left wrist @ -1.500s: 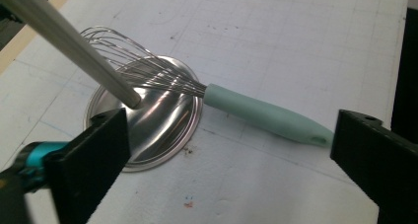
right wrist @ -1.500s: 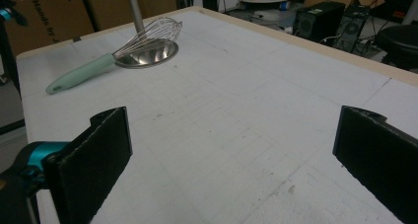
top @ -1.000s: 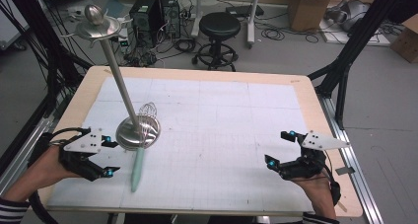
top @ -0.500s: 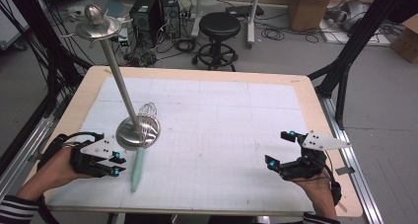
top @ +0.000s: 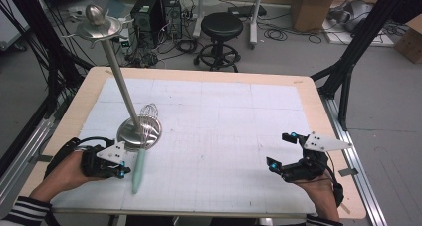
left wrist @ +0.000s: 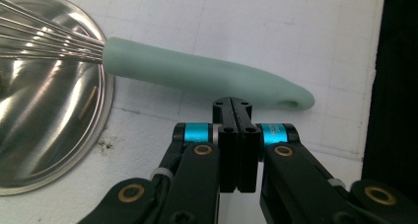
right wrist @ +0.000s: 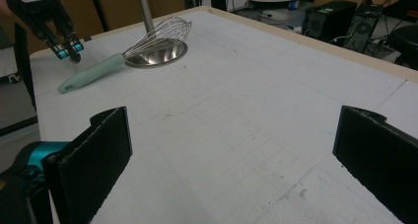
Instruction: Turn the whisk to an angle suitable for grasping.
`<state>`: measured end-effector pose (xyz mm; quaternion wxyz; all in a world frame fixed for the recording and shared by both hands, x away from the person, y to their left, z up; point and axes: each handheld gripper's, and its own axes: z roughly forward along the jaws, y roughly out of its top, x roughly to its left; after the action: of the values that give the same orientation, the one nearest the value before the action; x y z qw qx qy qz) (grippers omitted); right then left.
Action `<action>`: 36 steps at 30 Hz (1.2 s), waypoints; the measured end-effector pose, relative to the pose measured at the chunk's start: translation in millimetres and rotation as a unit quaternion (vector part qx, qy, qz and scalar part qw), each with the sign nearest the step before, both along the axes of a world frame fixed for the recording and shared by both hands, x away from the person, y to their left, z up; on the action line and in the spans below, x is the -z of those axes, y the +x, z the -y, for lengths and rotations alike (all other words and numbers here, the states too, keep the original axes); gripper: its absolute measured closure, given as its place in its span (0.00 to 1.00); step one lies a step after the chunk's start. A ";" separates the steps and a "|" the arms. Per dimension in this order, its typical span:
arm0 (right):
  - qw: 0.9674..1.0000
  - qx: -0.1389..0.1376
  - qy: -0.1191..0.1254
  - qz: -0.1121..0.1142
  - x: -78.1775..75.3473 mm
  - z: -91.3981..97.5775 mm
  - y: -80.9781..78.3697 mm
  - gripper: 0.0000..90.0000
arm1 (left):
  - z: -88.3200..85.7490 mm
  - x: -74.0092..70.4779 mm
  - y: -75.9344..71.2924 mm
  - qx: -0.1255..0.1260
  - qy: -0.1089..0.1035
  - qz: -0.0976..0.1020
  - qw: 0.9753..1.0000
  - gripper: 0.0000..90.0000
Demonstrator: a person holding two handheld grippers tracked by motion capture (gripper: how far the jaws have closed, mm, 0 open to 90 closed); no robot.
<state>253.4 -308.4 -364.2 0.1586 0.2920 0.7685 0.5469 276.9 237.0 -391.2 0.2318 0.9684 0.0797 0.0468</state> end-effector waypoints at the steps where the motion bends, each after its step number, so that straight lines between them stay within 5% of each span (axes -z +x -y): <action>1: 1.000 -0.001 0.000 0.001 0.3 0.0 0.2 0.01 | 0.8 0.5 0.1 0.001 0.004 -0.001 1.000 1.00; 3: 1.000 -0.001 0.000 0.001 0.5 0.1 0.4 0.01 | 2.5 2.2 -0.4 -0.003 0.001 -0.004 1.000 1.00; 7: 1.000 -0.002 -0.002 -0.001 1.5 -0.8 1.3 0.01 | 9.6 8.8 0.6 0.006 0.028 -0.011 1.000 1.00; 36: 1.000 -0.007 -0.003 0.001 0.3 -1.3 1.9 0.01 | 28.3 8.8 -3.2 0.025 0.013 -0.023 0.999 1.00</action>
<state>255.3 -307.1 -364.6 0.1566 0.2853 0.7719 0.5461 273.7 208.7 -400.0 0.2182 0.9739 0.0600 0.0201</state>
